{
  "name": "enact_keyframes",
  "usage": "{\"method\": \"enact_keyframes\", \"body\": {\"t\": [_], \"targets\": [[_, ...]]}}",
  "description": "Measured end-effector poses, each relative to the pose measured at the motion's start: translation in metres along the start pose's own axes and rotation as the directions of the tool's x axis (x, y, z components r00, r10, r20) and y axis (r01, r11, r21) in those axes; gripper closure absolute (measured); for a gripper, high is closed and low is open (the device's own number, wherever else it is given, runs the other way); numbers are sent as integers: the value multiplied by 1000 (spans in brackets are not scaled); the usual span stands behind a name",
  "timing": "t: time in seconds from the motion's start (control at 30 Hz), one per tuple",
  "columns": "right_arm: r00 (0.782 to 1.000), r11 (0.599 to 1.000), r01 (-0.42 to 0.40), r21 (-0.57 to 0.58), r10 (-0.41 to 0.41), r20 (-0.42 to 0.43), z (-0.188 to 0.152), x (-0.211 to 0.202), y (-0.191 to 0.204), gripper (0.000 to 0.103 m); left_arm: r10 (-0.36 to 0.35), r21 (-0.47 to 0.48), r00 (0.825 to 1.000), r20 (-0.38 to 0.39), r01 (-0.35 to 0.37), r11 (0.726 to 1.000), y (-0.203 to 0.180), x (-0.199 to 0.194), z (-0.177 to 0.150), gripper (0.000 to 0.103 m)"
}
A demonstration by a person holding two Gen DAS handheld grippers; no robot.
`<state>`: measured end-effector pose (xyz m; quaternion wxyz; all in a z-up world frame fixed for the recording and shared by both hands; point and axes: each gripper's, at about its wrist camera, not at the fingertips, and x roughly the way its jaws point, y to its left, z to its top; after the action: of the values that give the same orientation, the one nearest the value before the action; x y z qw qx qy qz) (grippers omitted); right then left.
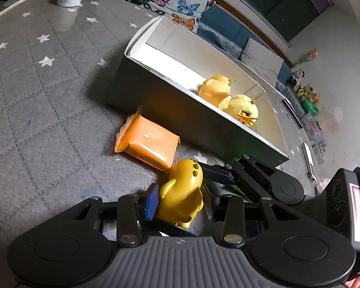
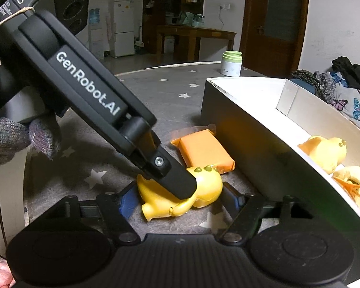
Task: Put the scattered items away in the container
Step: 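Lift the yellow toy off the table with the left gripper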
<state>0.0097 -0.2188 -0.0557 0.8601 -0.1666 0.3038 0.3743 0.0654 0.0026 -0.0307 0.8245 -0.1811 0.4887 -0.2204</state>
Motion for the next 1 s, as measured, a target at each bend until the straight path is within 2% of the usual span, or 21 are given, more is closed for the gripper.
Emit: {"method": "enact_keyframes", "body": {"t": [0.2, 0.43, 0.73, 1.0], "targets": [[1000, 1000, -4, 3, 4, 0, 1, 1, 1, 30, 3, 12, 1000, -6, -3, 1000, -1, 1, -3, 63], [999, 1000, 30, 1, -30, -13, 1, -6, 5, 30, -1, 47, 1000, 11, 1, 999, -11, -9, -6, 66], [998, 998, 55, -2, -55, 4, 7, -26, 5, 30, -33, 72, 999, 32, 30, 997, -22, -22, -3, 66], [997, 997, 78, -21, -78, 6, 12, -34, 4, 30, -18, 126, 999, 36, 13, 992, -35, -23, 1, 66]]}}
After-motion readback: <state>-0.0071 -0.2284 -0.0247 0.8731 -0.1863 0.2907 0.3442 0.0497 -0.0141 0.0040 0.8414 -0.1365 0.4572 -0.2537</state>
